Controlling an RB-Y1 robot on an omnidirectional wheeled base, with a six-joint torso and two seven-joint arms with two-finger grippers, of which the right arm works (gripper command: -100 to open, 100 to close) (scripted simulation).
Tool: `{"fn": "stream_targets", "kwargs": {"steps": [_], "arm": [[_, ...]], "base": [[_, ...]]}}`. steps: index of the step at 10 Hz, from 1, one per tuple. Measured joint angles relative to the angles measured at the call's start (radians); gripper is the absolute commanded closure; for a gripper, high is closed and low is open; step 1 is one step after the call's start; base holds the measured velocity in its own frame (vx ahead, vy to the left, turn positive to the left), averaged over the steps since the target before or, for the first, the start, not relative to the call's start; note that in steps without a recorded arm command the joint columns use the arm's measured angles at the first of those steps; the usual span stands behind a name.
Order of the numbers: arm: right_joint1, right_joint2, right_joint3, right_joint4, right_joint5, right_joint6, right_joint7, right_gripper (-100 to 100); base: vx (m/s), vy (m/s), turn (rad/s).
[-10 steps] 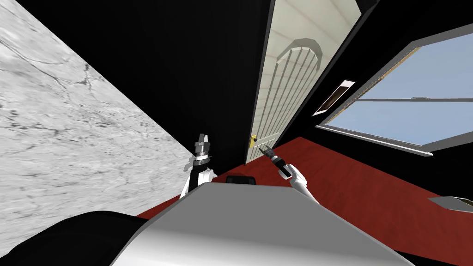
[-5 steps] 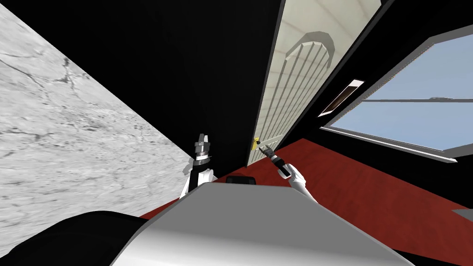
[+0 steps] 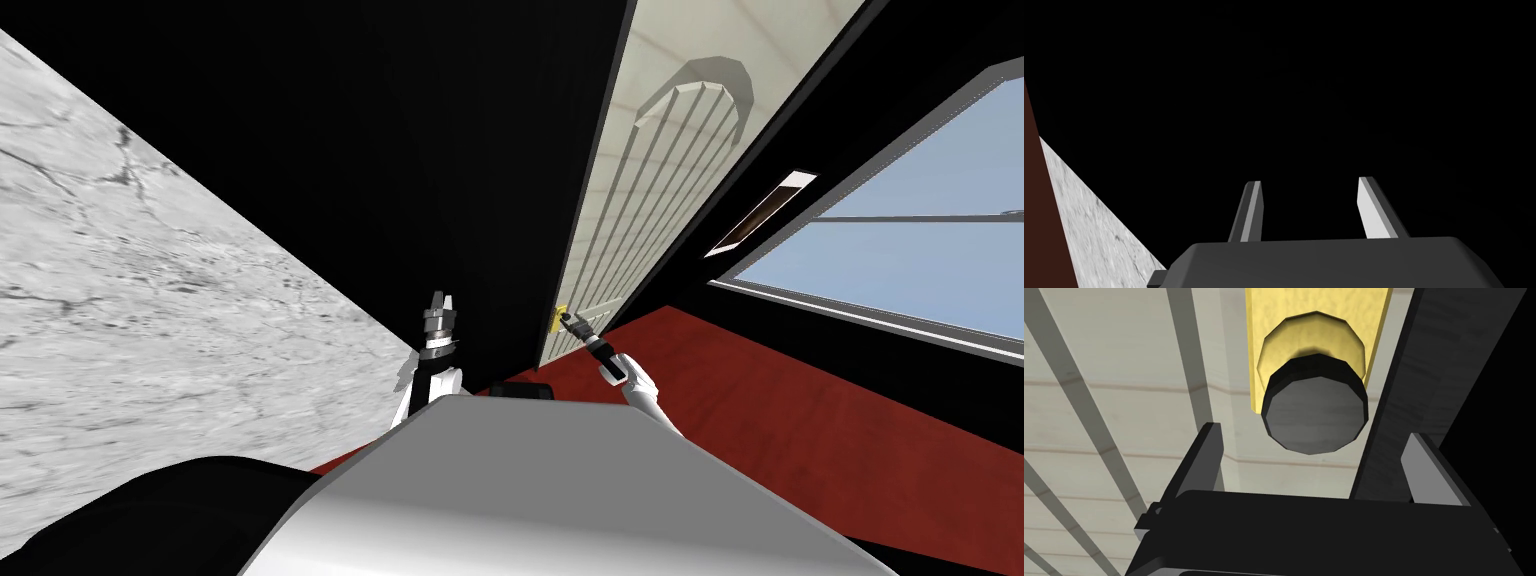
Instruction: Pull the door open
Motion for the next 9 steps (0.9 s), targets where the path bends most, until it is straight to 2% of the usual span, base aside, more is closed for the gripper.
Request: {"fn": "stream_targets", "kwargs": {"steps": [5, 6, 9], "arm": [[0.0, -0.001, -0.001, -0.001, 0.0, 0.0, -0.001, 100], [0.0, -0.001, -0.001, -0.001, 0.0, 0.0, -0.001, 100], [0.0, 0.0, 0.001, -0.002, -0.053, 0.012, -0.056, 100]], "base": [[-0.006, -0.002, -0.003], [-0.061, -0.045, 0.116], [-0.087, -0.065, 0.114]]}}
